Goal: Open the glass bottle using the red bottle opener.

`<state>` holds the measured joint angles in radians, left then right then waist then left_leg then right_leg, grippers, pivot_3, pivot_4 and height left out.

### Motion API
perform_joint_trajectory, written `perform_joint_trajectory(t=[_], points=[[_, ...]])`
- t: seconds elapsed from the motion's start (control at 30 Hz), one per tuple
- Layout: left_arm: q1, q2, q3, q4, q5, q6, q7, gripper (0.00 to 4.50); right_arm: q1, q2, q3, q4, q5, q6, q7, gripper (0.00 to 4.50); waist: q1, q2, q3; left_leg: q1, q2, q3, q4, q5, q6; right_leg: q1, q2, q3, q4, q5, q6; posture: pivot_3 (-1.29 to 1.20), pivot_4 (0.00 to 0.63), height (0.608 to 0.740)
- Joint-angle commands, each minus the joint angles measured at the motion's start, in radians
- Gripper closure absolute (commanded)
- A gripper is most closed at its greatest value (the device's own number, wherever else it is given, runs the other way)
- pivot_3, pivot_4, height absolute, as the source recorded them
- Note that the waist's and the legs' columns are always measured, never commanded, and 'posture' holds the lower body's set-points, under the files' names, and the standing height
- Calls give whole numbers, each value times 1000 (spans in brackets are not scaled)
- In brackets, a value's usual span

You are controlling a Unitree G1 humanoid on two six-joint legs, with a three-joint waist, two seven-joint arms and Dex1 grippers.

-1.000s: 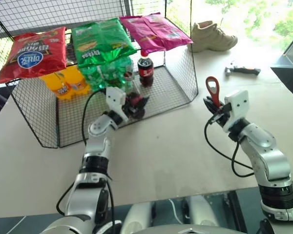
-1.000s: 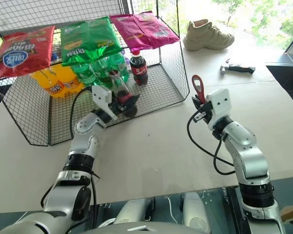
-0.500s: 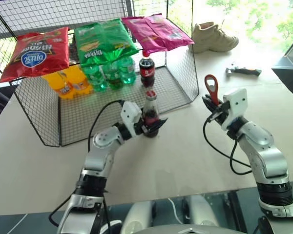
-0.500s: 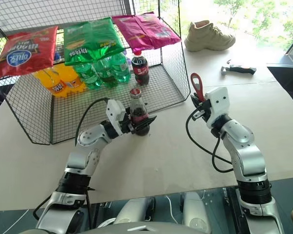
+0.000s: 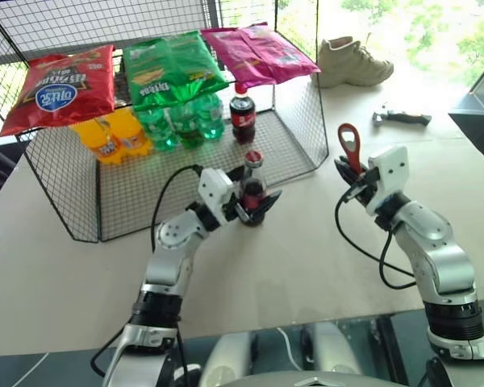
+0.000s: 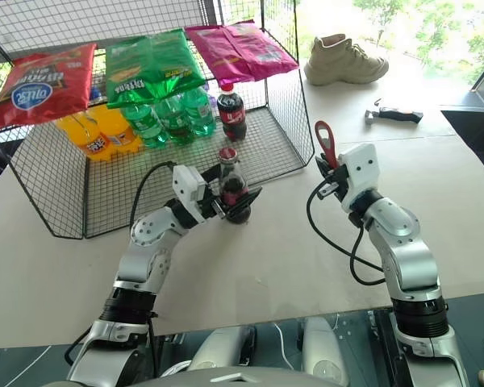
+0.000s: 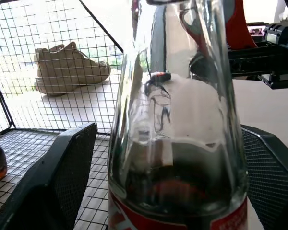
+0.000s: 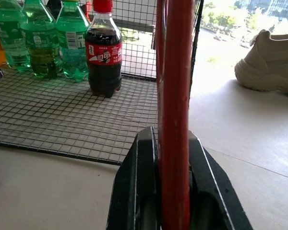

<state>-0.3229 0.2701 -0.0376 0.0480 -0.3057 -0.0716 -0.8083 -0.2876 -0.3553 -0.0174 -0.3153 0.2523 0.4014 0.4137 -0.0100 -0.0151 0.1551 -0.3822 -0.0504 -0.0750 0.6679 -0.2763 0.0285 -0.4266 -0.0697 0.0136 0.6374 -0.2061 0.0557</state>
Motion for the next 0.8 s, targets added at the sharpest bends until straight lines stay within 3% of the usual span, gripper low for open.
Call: perform_joint_trajectory(t=[0.03, 0.8], points=[[-20, -8, 15, -79, -39, -9, 10, 89, -24, -3, -8, -10, -2, -29, 7, 4500, 0, 0, 0, 0, 0, 0, 0, 0, 0, 0, 0, 0, 0, 0, 0, 0, 150, 740], [22, 9, 23, -202, -112, 91, 50, 89, -44, 3, 3, 19, -7, -35, 31, 4500, 0, 0, 0, 1, 0, 0, 0, 0, 0, 1, 0, 0, 0, 0, 0, 0, 150, 740]])
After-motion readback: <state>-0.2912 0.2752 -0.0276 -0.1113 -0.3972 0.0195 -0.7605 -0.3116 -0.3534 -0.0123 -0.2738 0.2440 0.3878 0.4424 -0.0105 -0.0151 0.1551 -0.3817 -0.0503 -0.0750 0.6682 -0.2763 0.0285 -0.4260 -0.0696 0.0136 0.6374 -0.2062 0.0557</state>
